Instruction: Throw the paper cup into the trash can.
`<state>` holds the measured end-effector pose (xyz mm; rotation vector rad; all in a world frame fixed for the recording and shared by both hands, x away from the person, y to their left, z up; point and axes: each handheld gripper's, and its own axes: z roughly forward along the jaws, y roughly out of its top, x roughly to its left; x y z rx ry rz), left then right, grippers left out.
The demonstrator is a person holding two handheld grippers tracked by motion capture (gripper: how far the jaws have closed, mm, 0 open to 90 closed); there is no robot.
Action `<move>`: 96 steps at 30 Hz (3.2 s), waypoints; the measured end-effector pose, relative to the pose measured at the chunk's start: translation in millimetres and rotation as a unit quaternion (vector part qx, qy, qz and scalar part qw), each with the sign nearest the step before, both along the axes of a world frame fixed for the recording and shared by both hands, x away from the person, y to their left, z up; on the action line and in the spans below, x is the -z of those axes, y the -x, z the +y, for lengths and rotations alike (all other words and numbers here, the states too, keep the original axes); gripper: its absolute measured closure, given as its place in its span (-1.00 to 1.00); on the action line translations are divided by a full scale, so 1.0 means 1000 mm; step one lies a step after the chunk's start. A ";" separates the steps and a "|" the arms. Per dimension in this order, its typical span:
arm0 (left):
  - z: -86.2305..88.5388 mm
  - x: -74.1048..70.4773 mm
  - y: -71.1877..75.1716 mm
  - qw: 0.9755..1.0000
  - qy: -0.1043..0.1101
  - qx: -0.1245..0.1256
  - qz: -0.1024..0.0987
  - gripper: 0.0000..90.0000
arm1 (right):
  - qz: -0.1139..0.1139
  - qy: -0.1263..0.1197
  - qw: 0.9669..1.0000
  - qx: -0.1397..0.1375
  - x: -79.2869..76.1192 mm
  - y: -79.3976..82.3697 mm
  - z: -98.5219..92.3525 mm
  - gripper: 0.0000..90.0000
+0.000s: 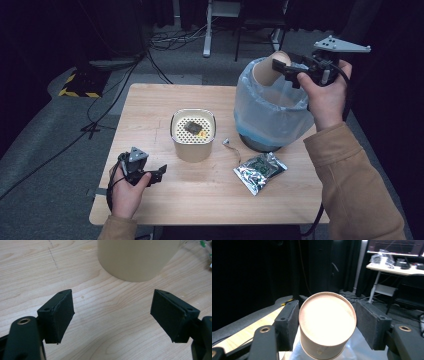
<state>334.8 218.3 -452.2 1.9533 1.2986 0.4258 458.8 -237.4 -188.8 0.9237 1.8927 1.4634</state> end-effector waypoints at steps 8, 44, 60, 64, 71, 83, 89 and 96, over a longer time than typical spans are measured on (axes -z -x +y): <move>0.007 0.002 0.003 1.000 -0.005 -0.007 0.005 -0.57 | 0.006 0.004 0.999 0.034 -0.001 -0.010 -0.026 -0.17; 0.009 0.012 -0.002 1.000 -0.017 -0.003 0.022 -0.60 | 0.073 0.038 0.994 0.074 0.047 -0.037 -0.056 -0.43; 0.007 0.011 0.001 1.000 -0.020 -0.001 0.022 -0.60 | 0.046 0.027 0.999 -0.008 0.027 0.031 -0.046 -0.40; 0.006 0.012 0.001 1.000 -0.019 -0.001 0.022 -0.60 | 0.049 0.037 0.998 -0.028 0.034 0.052 -0.043 -0.39; 0.005 0.013 0.001 1.000 -0.018 0.000 0.024 -0.60 | 0.072 0.046 0.995 -0.052 0.054 0.077 -0.040 -0.37; 0.006 0.018 0.000 0.999 -0.022 -0.001 0.034 -0.61 | 0.113 0.081 0.988 -0.060 0.117 0.097 -0.038 -0.43; 0.011 0.024 0.000 0.999 -0.035 -0.005 0.040 -0.63 | 0.144 0.107 0.982 -0.054 0.148 0.091 -0.036 -0.48; 0.013 0.032 -0.003 0.998 -0.048 -0.007 0.051 -0.63 | 0.174 0.126 0.975 -0.053 0.184 0.090 -0.035 -0.52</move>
